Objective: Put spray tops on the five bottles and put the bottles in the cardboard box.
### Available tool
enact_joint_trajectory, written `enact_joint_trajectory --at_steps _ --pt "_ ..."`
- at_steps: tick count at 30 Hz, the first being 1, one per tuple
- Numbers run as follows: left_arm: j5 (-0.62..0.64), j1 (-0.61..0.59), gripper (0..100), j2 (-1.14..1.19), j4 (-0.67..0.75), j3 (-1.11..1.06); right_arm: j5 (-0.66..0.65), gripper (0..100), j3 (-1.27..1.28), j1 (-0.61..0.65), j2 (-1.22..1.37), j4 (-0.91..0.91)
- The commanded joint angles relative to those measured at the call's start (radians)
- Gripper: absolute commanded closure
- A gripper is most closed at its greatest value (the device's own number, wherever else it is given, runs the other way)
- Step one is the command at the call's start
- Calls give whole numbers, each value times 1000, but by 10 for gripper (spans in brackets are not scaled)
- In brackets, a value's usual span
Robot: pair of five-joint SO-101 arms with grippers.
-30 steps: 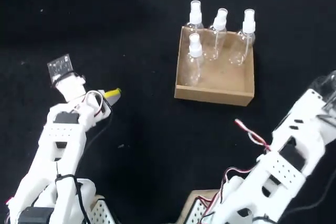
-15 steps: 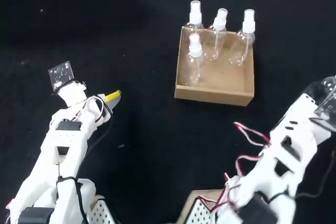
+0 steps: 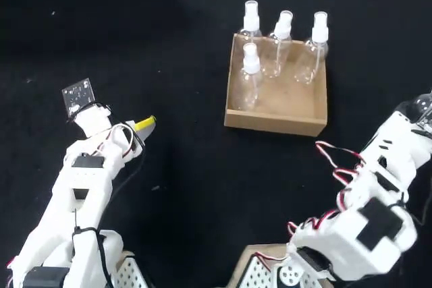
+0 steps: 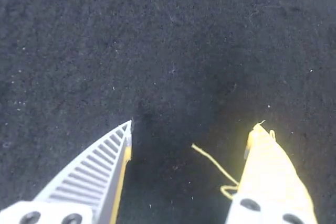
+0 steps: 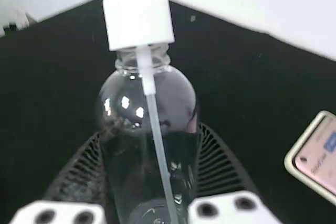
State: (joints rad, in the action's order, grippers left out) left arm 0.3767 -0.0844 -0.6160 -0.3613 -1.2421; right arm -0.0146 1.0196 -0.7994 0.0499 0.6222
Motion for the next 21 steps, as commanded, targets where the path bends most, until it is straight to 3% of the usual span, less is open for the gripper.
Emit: enact_joint_trajectory --at_steps 1,6,11,21 --pt "14 13 678 0 18 8 9 988 -58 -26 93 256" --pt "14 13 678 0 18 8 11 988 -76 -34 309 562" --pt "14 13 678 0 18 8 6 987 -102 -37 473 747" --pt "14 13 678 0 18 8 5 986 -102 -34 588 809"
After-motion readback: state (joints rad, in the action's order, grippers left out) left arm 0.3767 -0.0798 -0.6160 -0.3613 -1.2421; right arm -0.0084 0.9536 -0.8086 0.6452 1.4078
